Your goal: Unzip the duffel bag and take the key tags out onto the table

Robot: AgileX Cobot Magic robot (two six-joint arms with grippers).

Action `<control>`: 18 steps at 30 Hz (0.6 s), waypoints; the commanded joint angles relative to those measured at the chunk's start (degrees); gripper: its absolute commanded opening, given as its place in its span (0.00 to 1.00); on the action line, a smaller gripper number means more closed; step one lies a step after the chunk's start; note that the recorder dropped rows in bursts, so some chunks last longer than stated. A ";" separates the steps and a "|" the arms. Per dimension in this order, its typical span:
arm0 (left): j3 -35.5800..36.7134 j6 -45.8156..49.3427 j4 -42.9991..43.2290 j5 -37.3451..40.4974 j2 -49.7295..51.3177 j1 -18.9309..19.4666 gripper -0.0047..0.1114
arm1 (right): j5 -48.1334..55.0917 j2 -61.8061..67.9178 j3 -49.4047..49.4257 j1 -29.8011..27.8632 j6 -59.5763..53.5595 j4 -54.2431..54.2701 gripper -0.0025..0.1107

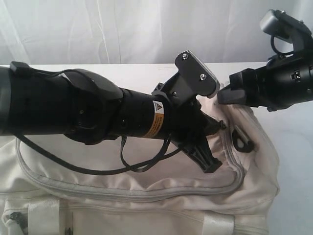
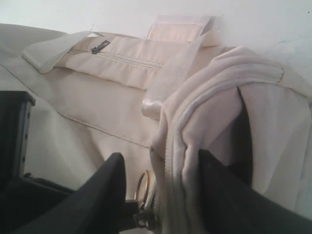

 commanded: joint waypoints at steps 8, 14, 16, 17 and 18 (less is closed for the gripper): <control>-0.17 -0.17 0.62 -1.14 -1.13 -0.70 0.04 | -4.55 3.30 -0.40 2.49 -6.81 -1.67 0.45; -0.17 -0.17 0.62 -0.92 -1.13 -0.70 0.04 | -6.60 4.43 -0.40 4.99 -7.68 -1.36 0.45; -0.17 -0.17 0.62 -0.92 -1.13 -0.70 0.04 | -8.34 4.57 -0.40 4.99 -6.10 -1.36 0.45; -0.17 -0.17 0.62 -0.92 -1.13 -0.70 0.04 | -9.42 4.57 -0.40 4.99 -5.10 -1.49 0.44; -0.17 -0.17 0.62 -0.92 -1.13 -0.70 0.04 | -10.31 4.57 -0.40 4.99 -4.22 -1.59 0.42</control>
